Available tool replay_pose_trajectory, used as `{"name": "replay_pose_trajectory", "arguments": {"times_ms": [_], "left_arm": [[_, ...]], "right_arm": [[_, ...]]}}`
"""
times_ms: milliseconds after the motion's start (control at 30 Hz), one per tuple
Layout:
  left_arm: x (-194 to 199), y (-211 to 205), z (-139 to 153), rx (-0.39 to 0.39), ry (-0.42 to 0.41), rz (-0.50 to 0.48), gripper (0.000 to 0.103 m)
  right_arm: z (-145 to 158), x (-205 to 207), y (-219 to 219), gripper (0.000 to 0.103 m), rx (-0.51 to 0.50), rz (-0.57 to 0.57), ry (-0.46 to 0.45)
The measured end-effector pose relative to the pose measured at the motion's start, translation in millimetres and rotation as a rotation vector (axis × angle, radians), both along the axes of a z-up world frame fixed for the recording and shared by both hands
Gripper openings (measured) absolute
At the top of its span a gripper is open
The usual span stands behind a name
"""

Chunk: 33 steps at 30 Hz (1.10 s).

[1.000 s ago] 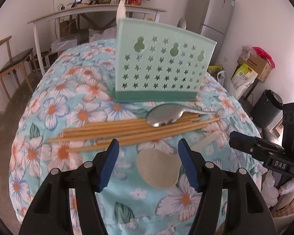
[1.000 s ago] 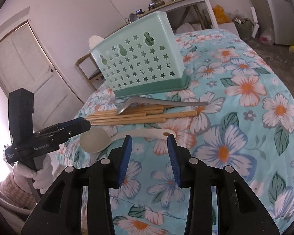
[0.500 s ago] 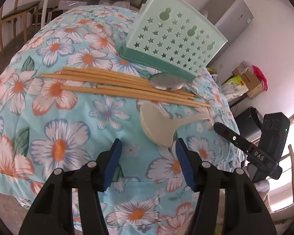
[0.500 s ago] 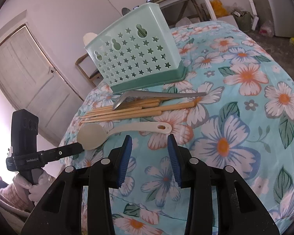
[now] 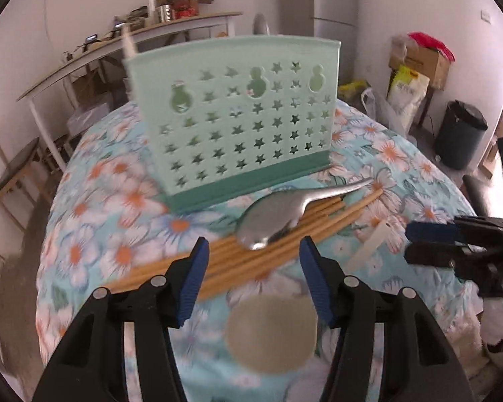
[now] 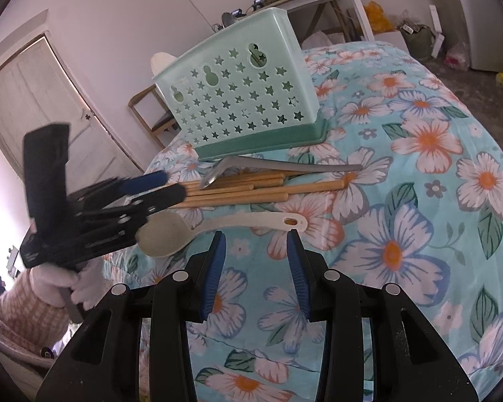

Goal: Organize utensils
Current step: 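Close the left gripper on the metal spoon handle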

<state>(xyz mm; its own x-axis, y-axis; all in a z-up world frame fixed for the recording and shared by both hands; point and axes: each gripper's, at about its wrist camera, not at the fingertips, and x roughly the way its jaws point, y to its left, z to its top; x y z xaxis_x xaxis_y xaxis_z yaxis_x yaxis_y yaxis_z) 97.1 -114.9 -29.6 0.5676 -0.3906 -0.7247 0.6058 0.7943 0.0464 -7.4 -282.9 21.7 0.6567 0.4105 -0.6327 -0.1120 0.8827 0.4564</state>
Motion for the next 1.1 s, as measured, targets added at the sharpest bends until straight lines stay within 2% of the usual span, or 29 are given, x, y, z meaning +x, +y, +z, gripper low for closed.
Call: {"name": "replay_pose_trajectory", "arguments": {"times_ms": [200, 300, 467, 767, 1100], "left_arm": [[20, -28, -2, 0.004, 0.016, -0.048, 0.054], [22, -42, -9, 0.053, 0.017, -0.077, 0.054], [33, -50, -17, 0.12, 0.019, -0.04, 0.054], [43, -24, -7, 0.084, 0.018, 0.019, 0.039], [56, -7, -14, 0.025, 0.077, 0.026, 0.025]], "right_arm": [[-8, 5, 2, 0.037, 0.014, -0.003, 0.022], [-13, 8, 1, 0.037, 0.027, 0.0, 0.028], [-17, 9, -2, 0.037, 0.051, 0.004, 0.026], [-21, 6, -7, 0.037, 0.083, 0.008, 0.02], [-21, 9, -8, 0.037, 0.092, 0.007, 0.019]]}}
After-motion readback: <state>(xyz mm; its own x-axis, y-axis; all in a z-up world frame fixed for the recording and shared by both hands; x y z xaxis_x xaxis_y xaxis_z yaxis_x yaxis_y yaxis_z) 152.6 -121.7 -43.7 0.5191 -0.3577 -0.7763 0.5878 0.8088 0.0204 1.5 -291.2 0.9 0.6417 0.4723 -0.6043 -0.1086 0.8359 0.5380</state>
